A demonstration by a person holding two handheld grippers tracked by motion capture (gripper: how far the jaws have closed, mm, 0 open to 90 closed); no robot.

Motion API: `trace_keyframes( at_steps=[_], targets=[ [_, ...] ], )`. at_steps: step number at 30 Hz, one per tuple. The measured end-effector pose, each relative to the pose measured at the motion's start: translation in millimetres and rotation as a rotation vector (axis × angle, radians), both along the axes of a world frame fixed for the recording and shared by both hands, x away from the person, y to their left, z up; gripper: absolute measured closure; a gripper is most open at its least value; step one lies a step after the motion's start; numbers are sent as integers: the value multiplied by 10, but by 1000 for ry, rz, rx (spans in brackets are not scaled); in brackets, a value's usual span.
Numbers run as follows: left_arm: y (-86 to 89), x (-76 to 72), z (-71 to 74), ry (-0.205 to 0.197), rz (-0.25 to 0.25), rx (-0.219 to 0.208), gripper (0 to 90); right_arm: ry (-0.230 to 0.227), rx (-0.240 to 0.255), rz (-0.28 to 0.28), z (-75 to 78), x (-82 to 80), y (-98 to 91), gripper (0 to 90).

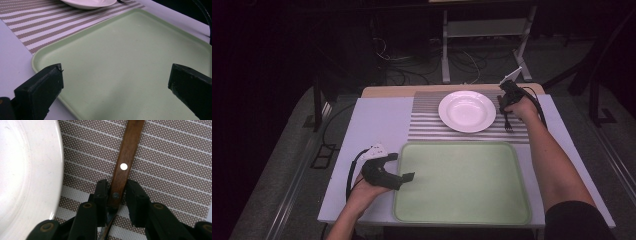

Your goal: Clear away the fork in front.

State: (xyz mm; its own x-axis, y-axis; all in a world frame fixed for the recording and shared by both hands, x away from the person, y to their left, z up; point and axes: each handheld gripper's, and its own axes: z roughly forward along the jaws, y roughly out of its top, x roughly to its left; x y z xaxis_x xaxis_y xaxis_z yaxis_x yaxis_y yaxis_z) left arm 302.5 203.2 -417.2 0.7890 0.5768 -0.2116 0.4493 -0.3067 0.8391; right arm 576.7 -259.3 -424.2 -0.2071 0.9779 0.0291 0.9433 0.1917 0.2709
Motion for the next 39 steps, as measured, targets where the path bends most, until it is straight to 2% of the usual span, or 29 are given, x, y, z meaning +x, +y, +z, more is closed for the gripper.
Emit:
trace_keyframes(
  at_steps=[8, 10, 17, 25, 27, 29, 30, 32, 34, 36, 37, 39],
  targets=[
    [-2, -1, -2, 1, 1, 1, 0, -1, -1, 25, 1, -5, -10, 765],
    [1, -2, -2, 1, 1, 0, 0, -4, 16, 36, -1, -8, -33, 766],
    [9, 3, -9, 4, 5, -1, 0, -11, 32, 56, 24, -39, -88, 767],
    [-6, 0, -8, 3, 3, 1, 0, -91, 88, 95, 293, -190, -201, 771],
    [-10, -4, -5, 1, 4, 2, 0, -134, 98, 111, 413, -293, -232, 771],
    [-14, -5, -4, 2, 2, 3, 0, -142, 105, 115, 441, -317, -242, 771],
    [-17, -5, -4, 2, 2, 4, 0, -164, 123, 127, 536, -402, -263, 772],
    [-21, -6, -4, 2, 0, 6, 0, -183, 142, 144, 616, -479, -273, 772],
    [-28, -5, -5, 1, -2, 5, 0, -197, 154, 154, 659, -528, -277, 771],
    [-33, -6, -4, 1, -1, 5, 0, -230, 190, 176, 747, -646, -286, 771],
    [-37, -7, -4, 2, 0, 4, 0, -254, 224, 198, 803, -761, -282, 771],
    [-39, -8, -5, 1, -1, 4, 0, -263, 232, 208, 819, -807, -275, 771]
  ],
)
